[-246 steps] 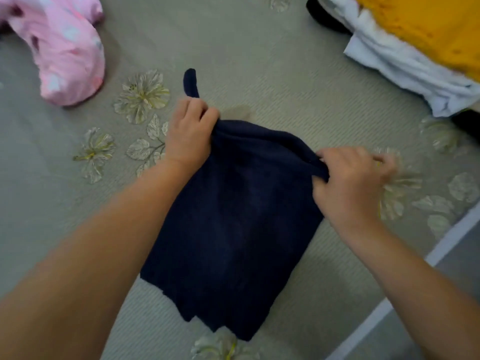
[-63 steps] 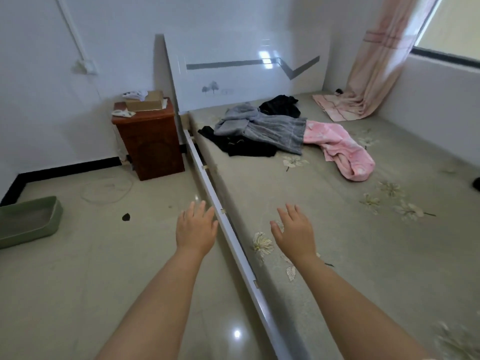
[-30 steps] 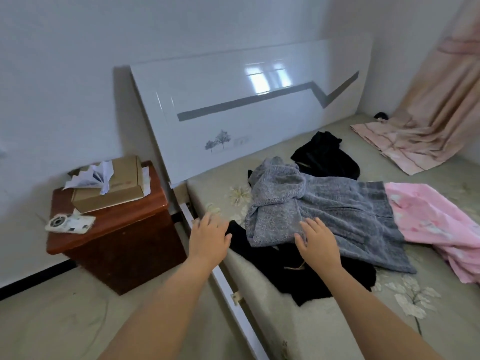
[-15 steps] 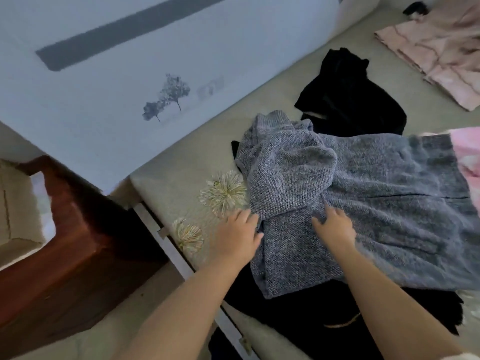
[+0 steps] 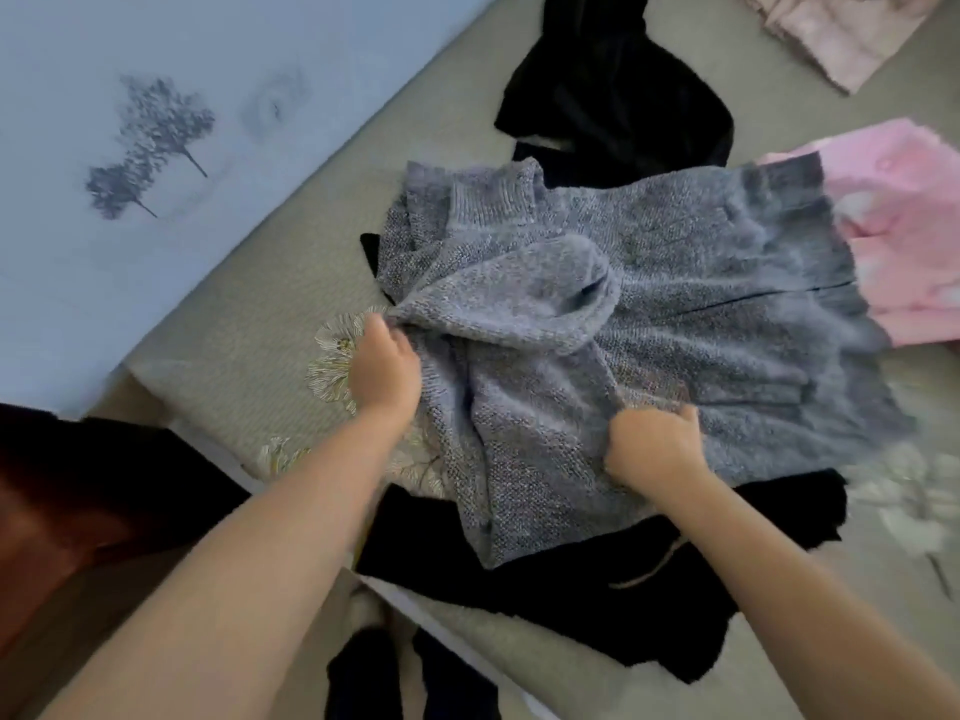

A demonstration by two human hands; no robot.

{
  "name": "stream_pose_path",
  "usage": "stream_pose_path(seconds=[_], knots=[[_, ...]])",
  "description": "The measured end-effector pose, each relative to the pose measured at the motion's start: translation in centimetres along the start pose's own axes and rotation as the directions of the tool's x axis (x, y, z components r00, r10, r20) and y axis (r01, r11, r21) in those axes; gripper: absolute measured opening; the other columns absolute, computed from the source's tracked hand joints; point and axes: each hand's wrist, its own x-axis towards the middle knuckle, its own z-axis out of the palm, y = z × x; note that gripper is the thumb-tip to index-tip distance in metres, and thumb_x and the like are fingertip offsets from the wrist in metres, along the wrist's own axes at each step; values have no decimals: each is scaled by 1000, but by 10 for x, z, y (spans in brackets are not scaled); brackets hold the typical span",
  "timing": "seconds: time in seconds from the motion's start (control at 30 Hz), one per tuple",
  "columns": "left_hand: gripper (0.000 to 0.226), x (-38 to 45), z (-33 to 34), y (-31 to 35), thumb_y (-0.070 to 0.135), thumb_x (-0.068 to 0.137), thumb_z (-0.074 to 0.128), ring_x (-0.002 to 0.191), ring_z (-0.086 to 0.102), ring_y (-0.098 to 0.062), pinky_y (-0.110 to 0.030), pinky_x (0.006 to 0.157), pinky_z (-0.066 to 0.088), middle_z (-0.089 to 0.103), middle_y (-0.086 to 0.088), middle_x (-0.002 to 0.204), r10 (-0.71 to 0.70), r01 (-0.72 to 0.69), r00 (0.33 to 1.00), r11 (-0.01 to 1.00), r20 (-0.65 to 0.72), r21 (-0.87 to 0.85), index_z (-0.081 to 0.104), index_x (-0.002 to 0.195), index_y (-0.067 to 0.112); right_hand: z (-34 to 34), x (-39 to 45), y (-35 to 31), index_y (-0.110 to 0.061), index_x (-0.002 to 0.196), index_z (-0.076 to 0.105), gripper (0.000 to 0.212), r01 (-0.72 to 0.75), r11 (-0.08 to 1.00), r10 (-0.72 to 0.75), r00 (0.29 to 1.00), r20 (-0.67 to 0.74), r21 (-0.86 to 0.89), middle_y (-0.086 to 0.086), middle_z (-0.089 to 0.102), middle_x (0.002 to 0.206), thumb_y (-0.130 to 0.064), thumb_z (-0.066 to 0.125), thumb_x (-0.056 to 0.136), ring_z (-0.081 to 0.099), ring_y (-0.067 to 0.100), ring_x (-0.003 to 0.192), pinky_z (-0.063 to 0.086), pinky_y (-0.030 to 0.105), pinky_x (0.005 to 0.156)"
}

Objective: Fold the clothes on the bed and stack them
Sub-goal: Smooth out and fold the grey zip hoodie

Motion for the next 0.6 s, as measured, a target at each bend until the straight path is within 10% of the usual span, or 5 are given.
stream_pose_path(seconds=[0.17,0.33,0.5,0.6], knots=[[37,-16,-53,-42,7,99,28,122,44,-32,-32,94,34,44,-22,136,-614,609,787,759,60,-229,39,132,-5,-4,-48,-2,-8,112,56,28,106,987,-28,857,514,-123,6,55,116,-15,41,89,56,27,102,47,39,87],[35,-51,-37,-77,3,94,37,81,55,-24,-31,64,46,52,-22,127,-658,760,611,644,440,-92,44,127,-5,-50,-11,-40,-7,98,56,15,248,954,-198,944,264,-170,7,57,97,-14,43,92,50,22,77,44,33,69],[71,-51,-28,-97,1,91,47,113,51,-35,-47,92,45,48,-15,130,-546,705,692,651,472,-280,8,146,24,-55,51,-79,-23,147,-1,94,351,932,-360,925,124,91,9,61,104,-32,67,82,56,21,83,46,30,67],[55,-44,-33,-105,-1,90,46,94,59,-26,-34,81,48,56,-12,121,-390,519,822,813,415,-265,37,137,24,-44,64,-98,-21,147,11,81,335,899,-365,929,61,283,14,62,106,-17,63,85,55,19,75,42,24,63]])
